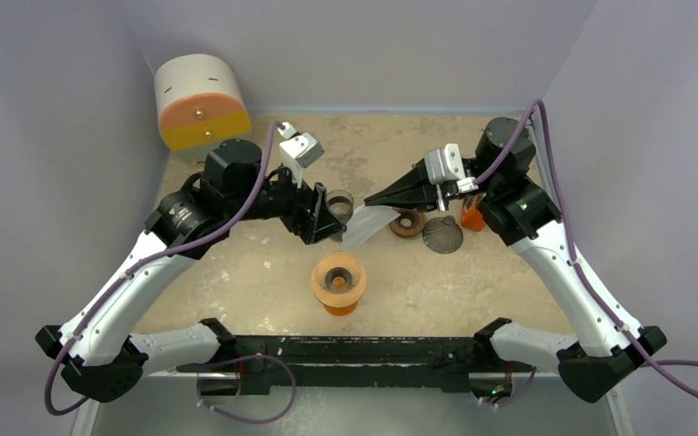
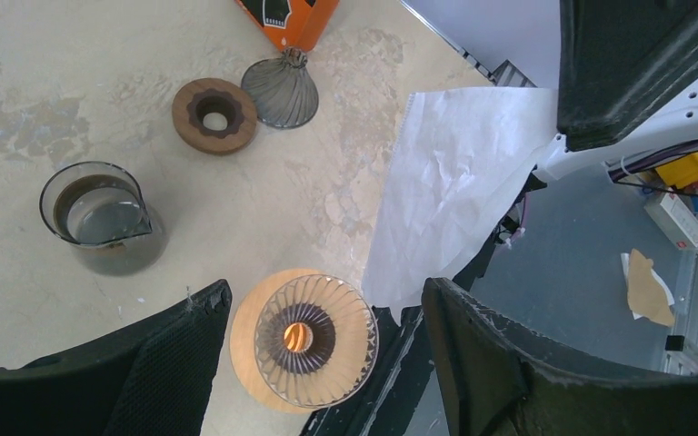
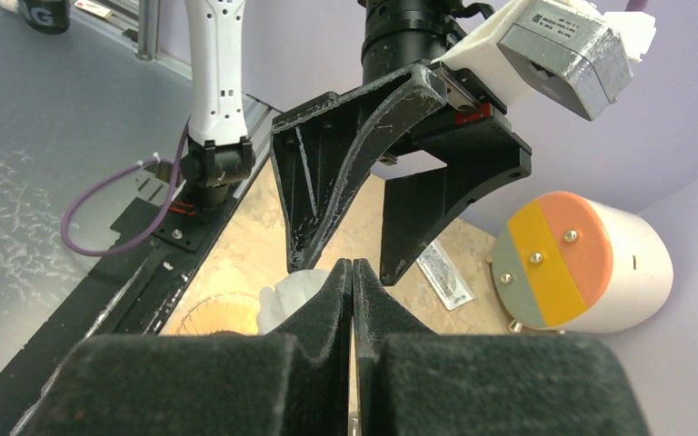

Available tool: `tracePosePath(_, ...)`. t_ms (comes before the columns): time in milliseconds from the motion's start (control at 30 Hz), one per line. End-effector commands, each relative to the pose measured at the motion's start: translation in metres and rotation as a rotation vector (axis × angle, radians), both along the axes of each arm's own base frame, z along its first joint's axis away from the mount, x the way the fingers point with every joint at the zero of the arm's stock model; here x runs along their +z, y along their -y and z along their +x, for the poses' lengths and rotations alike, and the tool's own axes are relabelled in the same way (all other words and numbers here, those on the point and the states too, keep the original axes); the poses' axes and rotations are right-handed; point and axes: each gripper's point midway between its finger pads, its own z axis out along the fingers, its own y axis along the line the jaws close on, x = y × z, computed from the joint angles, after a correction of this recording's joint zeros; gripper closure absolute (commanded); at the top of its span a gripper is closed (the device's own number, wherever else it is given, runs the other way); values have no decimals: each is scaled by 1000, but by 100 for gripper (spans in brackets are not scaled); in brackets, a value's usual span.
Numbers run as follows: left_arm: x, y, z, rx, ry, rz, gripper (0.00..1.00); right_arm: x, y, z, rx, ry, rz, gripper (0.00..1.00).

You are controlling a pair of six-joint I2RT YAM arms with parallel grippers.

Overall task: Place the coffee filter in the dripper
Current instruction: Place the coffee filter in the coffee dripper.

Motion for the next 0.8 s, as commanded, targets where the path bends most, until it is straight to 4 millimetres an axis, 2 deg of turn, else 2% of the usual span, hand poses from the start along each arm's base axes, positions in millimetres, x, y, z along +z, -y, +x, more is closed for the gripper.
tracePosePath(0, 28, 4, -4, -19, 49, -82, 25, 10, 0, -3, -3, 25, 22, 100)
tracePosePath(233, 21, -3, -1, 21, 47, -54, 25, 11, 0, -2, -12, 13, 22, 100)
tracePosePath(467, 16, 2, 4, 32, 26, -55, 26, 15, 0, -3, -12, -3, 34, 100)
tracePosePath(567, 18, 5, 4, 21, 22, -66, 36, 15, 0, -4, -17, -3, 37, 100)
tracePosePath(767, 25, 14, -1, -24, -1, -111, 48, 14, 0, -3, -26, -10, 35, 100)
